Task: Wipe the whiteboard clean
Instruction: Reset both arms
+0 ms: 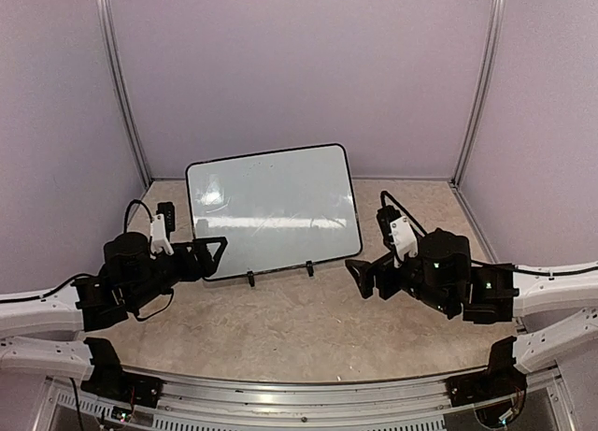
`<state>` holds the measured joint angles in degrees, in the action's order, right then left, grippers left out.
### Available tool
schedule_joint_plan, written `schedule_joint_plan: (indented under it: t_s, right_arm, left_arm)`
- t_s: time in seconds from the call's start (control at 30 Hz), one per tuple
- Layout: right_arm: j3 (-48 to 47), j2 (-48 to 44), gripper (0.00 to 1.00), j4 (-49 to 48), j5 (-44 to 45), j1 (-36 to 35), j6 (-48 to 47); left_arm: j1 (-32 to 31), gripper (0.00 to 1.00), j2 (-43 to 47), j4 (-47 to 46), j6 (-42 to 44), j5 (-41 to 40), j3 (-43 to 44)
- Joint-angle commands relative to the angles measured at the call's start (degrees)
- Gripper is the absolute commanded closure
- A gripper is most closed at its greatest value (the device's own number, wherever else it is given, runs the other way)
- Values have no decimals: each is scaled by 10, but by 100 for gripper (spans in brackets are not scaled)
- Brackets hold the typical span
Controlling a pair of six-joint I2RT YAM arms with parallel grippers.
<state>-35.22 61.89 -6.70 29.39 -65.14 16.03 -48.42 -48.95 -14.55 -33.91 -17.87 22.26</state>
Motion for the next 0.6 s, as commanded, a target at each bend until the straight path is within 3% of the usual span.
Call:
schedule_joint_plan:
  t_s: [0.0, 0.57]
  right_arm:
    - [14, -34, 1, 29, -19, 12, -35]
    - [39, -58, 0, 6, -101, 62, -81]
  left_arm:
    - [-6, 1, -26, -19, 19, -9, 34]
    - [-6, 1, -131, -82, 48, -22, 84]
